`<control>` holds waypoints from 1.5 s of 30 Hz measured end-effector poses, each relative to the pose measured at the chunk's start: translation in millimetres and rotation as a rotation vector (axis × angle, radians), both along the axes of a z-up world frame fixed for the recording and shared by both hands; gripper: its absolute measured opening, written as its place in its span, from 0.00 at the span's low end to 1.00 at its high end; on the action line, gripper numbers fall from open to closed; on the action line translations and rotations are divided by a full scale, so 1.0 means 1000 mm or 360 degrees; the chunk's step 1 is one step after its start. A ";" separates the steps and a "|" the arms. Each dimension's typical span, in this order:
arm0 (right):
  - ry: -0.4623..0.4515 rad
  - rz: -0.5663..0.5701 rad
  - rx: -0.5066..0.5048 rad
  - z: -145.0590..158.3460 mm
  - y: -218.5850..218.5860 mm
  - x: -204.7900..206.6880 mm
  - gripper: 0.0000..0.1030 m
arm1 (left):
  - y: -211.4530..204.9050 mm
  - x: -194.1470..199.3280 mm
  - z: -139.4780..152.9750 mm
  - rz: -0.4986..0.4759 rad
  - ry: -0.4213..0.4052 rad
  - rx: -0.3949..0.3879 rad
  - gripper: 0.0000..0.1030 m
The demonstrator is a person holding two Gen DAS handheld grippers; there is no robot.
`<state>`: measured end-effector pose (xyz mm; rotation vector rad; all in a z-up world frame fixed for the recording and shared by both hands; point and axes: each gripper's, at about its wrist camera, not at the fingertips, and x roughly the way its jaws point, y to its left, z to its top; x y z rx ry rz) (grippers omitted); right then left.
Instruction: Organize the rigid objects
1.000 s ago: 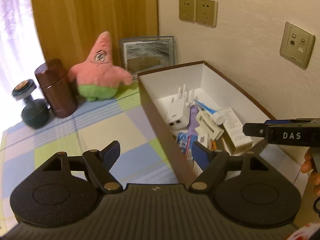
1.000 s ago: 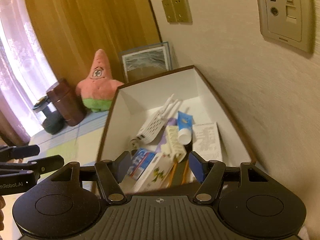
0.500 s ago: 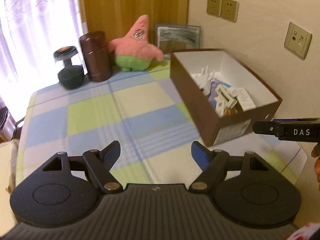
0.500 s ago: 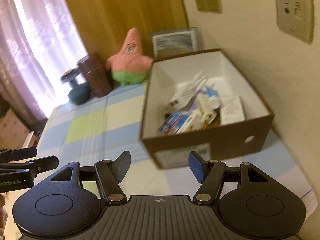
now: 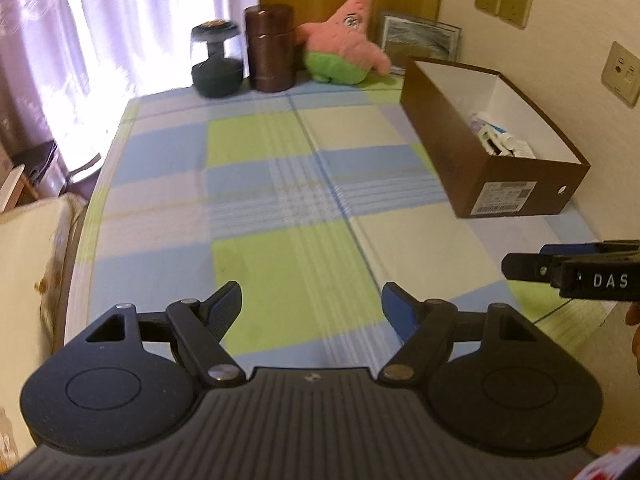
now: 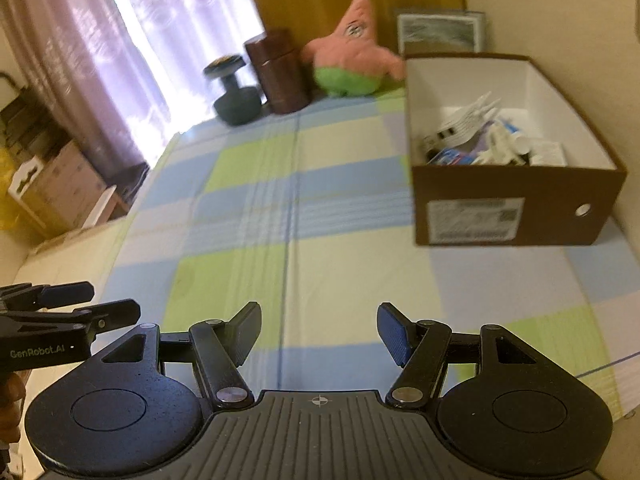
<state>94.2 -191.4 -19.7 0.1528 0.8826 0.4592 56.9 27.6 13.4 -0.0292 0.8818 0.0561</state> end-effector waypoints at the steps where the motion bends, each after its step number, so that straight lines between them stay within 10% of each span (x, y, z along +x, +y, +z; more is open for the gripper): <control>1: 0.0008 0.0015 -0.0002 -0.001 0.003 -0.003 0.60 | 0.002 -0.005 -0.001 0.0015 0.0004 0.0001 0.72; 45: 0.0062 0.0154 -0.0062 -0.014 0.036 -0.042 0.60 | 0.012 -0.054 -0.006 0.0069 -0.0008 -0.0026 0.70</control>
